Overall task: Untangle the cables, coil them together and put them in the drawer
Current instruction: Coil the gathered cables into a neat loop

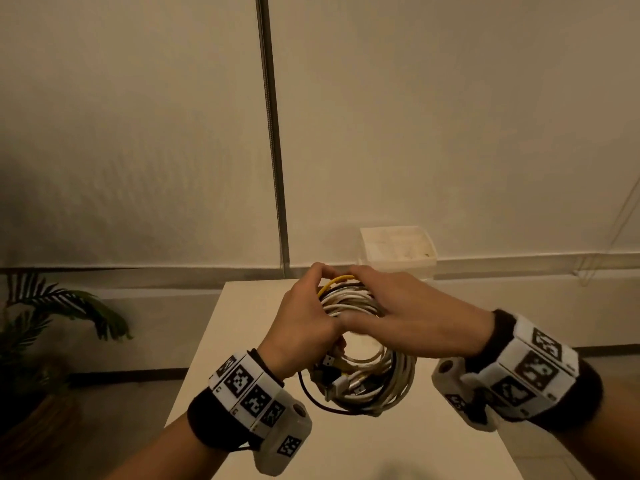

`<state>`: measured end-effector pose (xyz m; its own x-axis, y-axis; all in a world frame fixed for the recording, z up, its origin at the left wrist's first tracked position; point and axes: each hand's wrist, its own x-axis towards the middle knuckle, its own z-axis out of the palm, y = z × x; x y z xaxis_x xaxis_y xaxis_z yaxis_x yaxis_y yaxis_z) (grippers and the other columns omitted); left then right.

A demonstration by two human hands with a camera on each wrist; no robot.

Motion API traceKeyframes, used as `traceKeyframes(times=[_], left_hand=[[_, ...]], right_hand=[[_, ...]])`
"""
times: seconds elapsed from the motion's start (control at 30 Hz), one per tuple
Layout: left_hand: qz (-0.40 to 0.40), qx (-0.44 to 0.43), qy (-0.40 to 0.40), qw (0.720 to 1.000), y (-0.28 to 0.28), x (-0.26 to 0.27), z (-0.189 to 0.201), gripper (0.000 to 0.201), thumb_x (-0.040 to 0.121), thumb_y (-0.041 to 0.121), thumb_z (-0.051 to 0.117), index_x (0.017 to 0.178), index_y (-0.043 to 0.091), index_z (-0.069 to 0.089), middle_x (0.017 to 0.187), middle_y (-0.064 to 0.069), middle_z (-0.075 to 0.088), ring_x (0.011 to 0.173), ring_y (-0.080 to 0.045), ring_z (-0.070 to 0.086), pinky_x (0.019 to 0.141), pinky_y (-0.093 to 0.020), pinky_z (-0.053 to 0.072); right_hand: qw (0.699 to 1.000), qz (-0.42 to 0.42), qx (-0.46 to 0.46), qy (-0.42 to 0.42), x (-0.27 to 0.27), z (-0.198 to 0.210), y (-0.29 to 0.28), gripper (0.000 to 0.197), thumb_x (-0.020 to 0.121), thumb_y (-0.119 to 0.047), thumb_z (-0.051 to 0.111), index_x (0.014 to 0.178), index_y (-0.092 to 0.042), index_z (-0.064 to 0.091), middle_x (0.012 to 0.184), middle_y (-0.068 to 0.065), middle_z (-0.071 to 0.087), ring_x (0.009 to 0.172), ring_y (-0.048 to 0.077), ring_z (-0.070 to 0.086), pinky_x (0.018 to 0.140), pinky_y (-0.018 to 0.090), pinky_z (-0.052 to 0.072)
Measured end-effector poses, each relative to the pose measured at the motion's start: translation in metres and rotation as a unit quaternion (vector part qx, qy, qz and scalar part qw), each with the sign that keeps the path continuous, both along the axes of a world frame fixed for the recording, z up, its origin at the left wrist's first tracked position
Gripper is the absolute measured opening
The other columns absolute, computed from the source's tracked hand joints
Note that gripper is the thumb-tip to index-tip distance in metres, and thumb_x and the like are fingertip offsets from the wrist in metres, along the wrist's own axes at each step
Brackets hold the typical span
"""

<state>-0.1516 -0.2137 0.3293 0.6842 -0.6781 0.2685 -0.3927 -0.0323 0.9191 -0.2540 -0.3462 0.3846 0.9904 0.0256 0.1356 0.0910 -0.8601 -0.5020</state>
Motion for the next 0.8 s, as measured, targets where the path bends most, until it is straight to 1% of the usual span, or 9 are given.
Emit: traceKeyframes(times=[0.07,0.13,0.23,0.33,0.43,0.5,0.57,0.7,0.8], left_hand=[[-0.008,0.031,-0.007,0.999,-0.001,0.0,0.001,0.057,0.073,0.002,0.079,0.114,0.023,0.047,0.086,-0.007,0.069,0.057,-0.027,0.069,0.052,-0.039,0.059],[-0.023,0.065,-0.025,0.997,-0.003,-0.001,0.003,0.061,0.073,0.003,0.079,0.117,0.025,0.043,0.085,-0.005,0.068,0.057,-0.022,0.069,0.054,-0.037,0.059],[-0.052,0.095,-0.038,0.993,-0.005,0.004,0.003,0.061,0.074,0.005,0.079,0.118,0.027,0.043,0.089,-0.006,0.069,0.062,-0.022,0.071,0.059,-0.043,0.061],[-0.082,0.082,0.0,0.993,-0.005,0.01,0.006,0.059,0.072,0.0,0.078,0.117,0.024,0.049,0.096,-0.012,0.07,0.073,-0.033,0.072,0.064,-0.051,0.06],[-0.134,0.073,0.059,0.987,0.003,0.016,0.007,0.06,0.073,-0.007,0.076,0.12,0.021,0.052,0.102,-0.018,0.07,0.083,-0.038,0.071,0.07,-0.047,0.061],[-0.187,0.048,0.127,0.973,0.01,0.021,0.004,0.063,0.072,-0.009,0.074,0.125,0.016,0.051,0.106,-0.02,0.069,0.089,-0.032,0.07,0.076,-0.04,0.059],[-0.239,-0.01,0.214,0.947,0.015,0.024,-0.002,0.062,0.075,0.0,0.074,0.131,0.007,0.049,0.107,-0.021,0.064,0.096,-0.03,0.066,0.081,-0.042,0.056],[-0.255,-0.034,0.321,0.911,0.016,0.021,-0.023,0.07,0.087,0.056,0.059,0.134,0.005,0.05,0.117,-0.024,0.056,0.1,-0.033,0.06,0.082,-0.048,0.052],[-0.249,-0.07,0.38,0.888,0.017,0.021,-0.034,0.072,0.089,0.062,0.04,0.135,0.008,0.052,0.133,-0.019,0.055,0.118,-0.042,0.053,0.095,-0.067,0.043]], right_hand=[[0.999,-0.024,-0.04,0.028,0.0,-0.001,-0.002,0.041,0.083,-0.039,0.064,0.121,-0.028,0.053,0.102,-0.01,0.065,0.087,0.006,0.062,0.076,0.024,0.053],[0.994,-0.052,-0.062,0.078,0.005,-0.001,-0.004,0.032,0.078,-0.03,0.068,0.107,-0.021,0.059,0.089,-0.003,0.067,0.078,0.013,0.064,0.071,0.031,0.057],[0.989,-0.038,0.025,0.141,0.014,-0.005,-0.009,0.022,0.078,-0.017,0.069,0.099,-0.015,0.065,0.083,0.006,0.072,0.074,0.018,0.07,0.075,0.041,0.06],[0.981,0.016,0.142,0.129,0.012,-0.011,-0.015,0.02,0.083,-0.01,0.065,0.103,-0.013,0.063,0.088,0.011,0.07,0.073,0.016,0.067,0.074,0.038,0.058],[0.967,0.036,0.214,0.132,0.005,-0.017,-0.021,0.022,0.086,-0.007,0.063,0.107,-0.011,0.062,0.086,0.012,0.069,0.07,0.017,0.066,0.068,0.032,0.057],[0.964,0.026,0.236,0.117,0.004,-0.021,-0.028,0.021,0.085,-0.003,0.062,0.105,-0.008,0.062,0.081,0.011,0.067,0.067,0.021,0.065,0.065,0.035,0.056],[0.961,-0.007,0.264,0.075,0.005,-0.026,-0.033,0.018,0.083,0.001,0.059,0.1,-0.003,0.061,0.076,0.014,0.062,0.062,0.025,0.062,0.06,0.038,0.053],[0.944,-0.085,0.318,-0.018,0.008,-0.025,-0.039,0.015,0.082,0.011,0.051,0.09,0.004,0.06,0.065,0.011,0.054,0.051,0.024,0.056,0.048,0.031,0.047],[0.924,-0.124,0.358,-0.049,0.009,-0.022,-0.044,0.011,0.084,0.012,0.048,0.086,0.005,0.056,0.061,0.01,0.05,0.048,0.022,0.054,0.046,0.028,0.043]])
